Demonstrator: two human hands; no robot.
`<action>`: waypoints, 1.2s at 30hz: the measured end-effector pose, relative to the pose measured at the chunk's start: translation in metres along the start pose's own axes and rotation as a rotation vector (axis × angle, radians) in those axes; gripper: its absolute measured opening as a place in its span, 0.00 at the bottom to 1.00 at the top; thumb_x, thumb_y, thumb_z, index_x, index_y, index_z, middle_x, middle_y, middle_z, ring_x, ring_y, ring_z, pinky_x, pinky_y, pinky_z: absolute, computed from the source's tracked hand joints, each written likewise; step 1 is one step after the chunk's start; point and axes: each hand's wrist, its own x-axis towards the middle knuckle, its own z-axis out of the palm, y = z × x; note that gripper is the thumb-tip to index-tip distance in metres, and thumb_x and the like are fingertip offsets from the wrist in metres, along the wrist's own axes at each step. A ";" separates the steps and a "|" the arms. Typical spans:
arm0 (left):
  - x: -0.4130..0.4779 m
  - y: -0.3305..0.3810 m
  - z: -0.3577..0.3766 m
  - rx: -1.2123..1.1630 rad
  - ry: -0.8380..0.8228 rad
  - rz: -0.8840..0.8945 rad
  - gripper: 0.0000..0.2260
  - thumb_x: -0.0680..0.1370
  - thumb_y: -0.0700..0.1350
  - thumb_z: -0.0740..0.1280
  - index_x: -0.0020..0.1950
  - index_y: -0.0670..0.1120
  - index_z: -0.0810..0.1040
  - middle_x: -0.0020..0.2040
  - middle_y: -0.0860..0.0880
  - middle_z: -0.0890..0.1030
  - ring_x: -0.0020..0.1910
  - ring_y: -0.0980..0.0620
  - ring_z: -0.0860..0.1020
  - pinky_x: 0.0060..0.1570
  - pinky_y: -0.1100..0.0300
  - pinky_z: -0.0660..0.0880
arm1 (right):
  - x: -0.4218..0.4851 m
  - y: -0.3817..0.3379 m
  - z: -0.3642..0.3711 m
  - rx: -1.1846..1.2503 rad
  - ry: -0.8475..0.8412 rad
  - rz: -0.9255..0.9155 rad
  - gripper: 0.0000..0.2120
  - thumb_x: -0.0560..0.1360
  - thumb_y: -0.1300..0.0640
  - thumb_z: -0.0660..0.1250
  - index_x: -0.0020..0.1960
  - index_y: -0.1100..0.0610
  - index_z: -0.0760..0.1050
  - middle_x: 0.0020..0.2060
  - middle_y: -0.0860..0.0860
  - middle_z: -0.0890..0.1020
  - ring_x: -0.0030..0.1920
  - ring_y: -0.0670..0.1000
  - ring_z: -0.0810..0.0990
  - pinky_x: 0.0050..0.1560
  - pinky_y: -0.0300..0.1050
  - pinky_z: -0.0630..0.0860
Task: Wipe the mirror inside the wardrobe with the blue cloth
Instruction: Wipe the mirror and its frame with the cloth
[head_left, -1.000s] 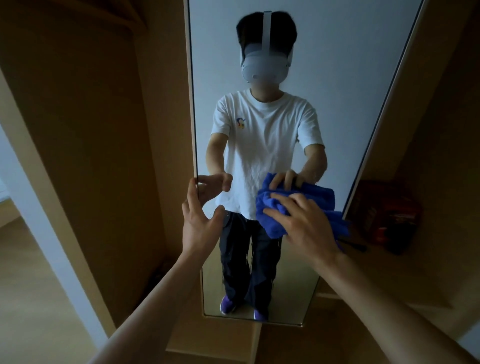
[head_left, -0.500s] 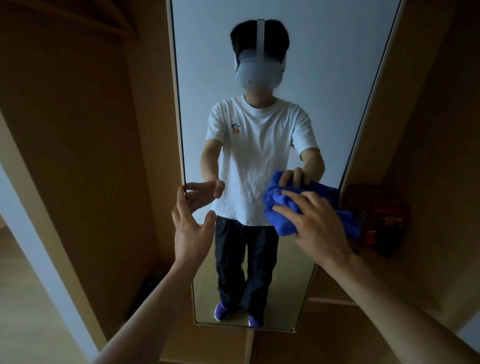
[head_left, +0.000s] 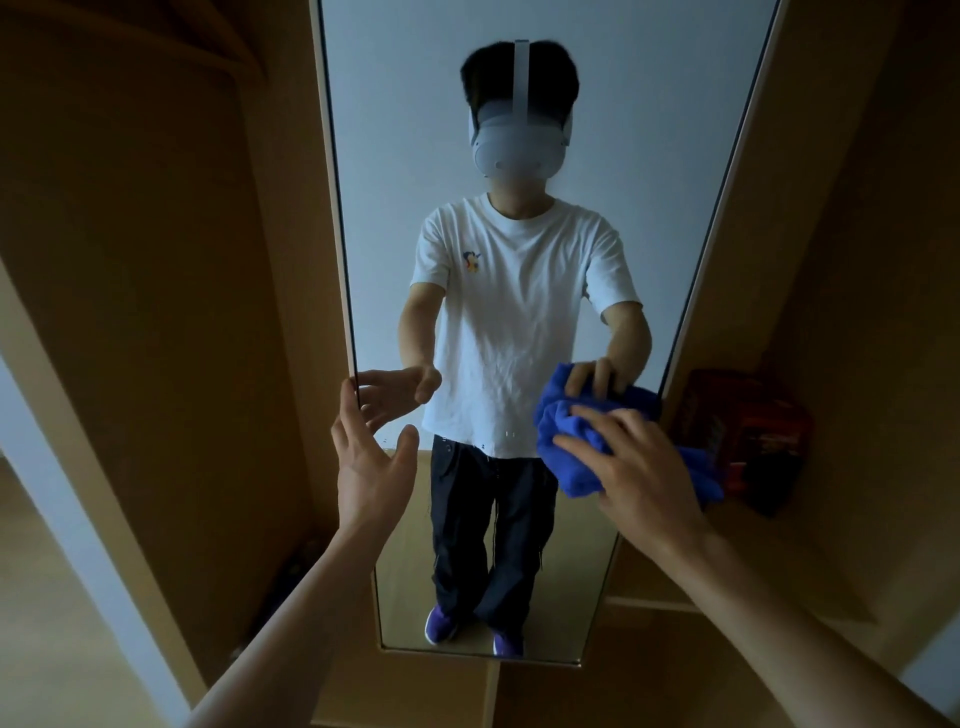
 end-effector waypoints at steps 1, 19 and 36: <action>0.000 0.000 0.000 0.000 -0.003 0.004 0.38 0.81 0.49 0.67 0.82 0.59 0.45 0.81 0.48 0.57 0.73 0.46 0.68 0.47 0.54 0.70 | 0.001 0.005 -0.003 -0.004 0.000 0.001 0.31 0.62 0.68 0.75 0.63 0.52 0.80 0.64 0.54 0.79 0.54 0.59 0.76 0.46 0.56 0.76; -0.002 -0.001 0.002 0.017 0.006 -0.004 0.38 0.81 0.48 0.67 0.83 0.56 0.46 0.81 0.46 0.57 0.74 0.44 0.68 0.50 0.52 0.70 | 0.006 0.041 -0.019 0.038 0.108 0.107 0.33 0.61 0.71 0.72 0.63 0.51 0.79 0.64 0.52 0.78 0.53 0.58 0.74 0.50 0.54 0.74; -0.006 -0.003 0.000 -0.051 0.000 0.028 0.38 0.80 0.47 0.68 0.83 0.56 0.47 0.80 0.48 0.58 0.67 0.58 0.64 0.54 0.52 0.69 | -0.010 0.029 -0.009 0.307 0.302 0.507 0.30 0.68 0.70 0.68 0.67 0.51 0.74 0.62 0.57 0.75 0.59 0.57 0.75 0.50 0.47 0.77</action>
